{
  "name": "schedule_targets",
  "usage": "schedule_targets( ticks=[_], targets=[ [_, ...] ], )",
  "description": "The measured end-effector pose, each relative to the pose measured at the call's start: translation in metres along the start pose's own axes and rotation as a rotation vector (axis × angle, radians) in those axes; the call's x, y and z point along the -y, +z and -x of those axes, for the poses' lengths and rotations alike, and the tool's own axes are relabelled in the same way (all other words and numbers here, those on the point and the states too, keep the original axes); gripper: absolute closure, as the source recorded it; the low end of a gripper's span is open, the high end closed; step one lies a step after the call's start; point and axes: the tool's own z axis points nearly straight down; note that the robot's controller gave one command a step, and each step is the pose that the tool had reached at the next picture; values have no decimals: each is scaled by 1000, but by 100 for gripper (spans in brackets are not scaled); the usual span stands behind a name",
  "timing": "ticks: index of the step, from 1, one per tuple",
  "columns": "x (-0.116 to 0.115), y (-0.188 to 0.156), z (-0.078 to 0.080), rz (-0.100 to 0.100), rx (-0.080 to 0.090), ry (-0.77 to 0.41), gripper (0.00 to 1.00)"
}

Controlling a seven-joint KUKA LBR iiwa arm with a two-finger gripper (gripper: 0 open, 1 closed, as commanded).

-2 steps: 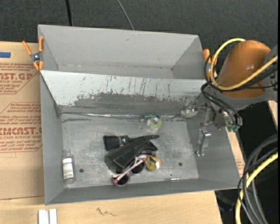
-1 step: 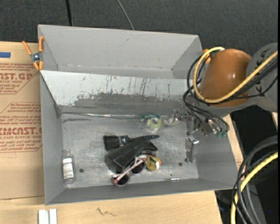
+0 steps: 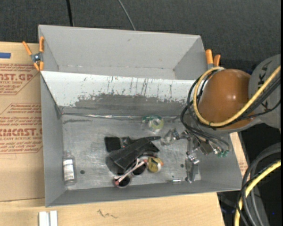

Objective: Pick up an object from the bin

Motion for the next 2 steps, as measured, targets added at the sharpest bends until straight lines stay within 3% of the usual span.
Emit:
schedule_targets(
  ticks=[1, 2],
  targets=[
    [-39, 57, 56, -9, 22, -29, 0],
    [-61, 82, 61, -20, 43, -428, 100]
  ],
)
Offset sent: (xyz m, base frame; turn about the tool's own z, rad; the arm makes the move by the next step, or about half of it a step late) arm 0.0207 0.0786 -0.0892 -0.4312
